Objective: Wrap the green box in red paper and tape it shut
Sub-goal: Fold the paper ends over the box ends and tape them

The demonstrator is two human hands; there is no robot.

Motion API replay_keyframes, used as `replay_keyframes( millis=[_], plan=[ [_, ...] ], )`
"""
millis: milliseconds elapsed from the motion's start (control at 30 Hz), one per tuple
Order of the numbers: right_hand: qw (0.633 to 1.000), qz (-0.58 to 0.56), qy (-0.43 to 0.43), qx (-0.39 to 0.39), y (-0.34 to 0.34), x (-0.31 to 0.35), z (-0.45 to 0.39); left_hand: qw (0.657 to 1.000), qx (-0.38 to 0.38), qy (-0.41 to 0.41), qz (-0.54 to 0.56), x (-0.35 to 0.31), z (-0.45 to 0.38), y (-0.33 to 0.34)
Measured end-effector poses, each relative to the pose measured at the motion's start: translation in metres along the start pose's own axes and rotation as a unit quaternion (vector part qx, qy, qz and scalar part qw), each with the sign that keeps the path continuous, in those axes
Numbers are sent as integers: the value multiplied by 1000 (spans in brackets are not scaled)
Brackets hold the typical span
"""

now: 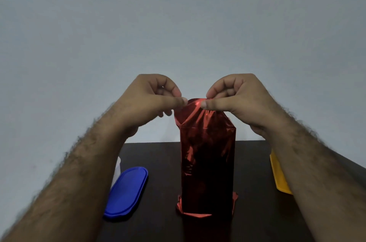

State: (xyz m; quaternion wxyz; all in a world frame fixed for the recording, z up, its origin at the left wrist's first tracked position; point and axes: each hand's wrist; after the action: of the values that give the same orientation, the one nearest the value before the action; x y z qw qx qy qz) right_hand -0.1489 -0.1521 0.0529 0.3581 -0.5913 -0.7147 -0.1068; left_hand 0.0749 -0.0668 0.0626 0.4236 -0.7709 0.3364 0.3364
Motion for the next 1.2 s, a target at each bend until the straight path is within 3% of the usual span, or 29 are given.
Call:
replay_keyframes(
  millis=[300, 633, 833, 1000, 1200],
  plan=[
    [1000, 9, -3, -15, -2, 0, 0, 992, 15, -40, -120, -11, 11, 14],
    [1000, -18, 9, 7, 2, -5, -2, 996, 64, -41, -40, -7, 9, 19],
    [998, -34, 23, 38, 0, -5, -1, 999, 13, -44, 6, -2, -1, 1],
    [998, -43, 10, 44, -2, -2, -1, 993, 89, -78, 14, 3, -4, 1],
    [997, -53, 16, 54, -4, 1, 1, 997, 62, -21, 45, 6, -6, 11]
  ],
)
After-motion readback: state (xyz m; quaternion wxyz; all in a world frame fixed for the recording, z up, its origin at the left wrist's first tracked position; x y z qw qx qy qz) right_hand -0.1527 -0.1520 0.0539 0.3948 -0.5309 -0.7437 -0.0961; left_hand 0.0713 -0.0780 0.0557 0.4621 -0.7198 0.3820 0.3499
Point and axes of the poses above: each hand's wrist, its own z-axis away from the middle knuckle, its own y-axis out of the palm, x = y × z, and after that the axes turned 11 degrees about -y, right-handed
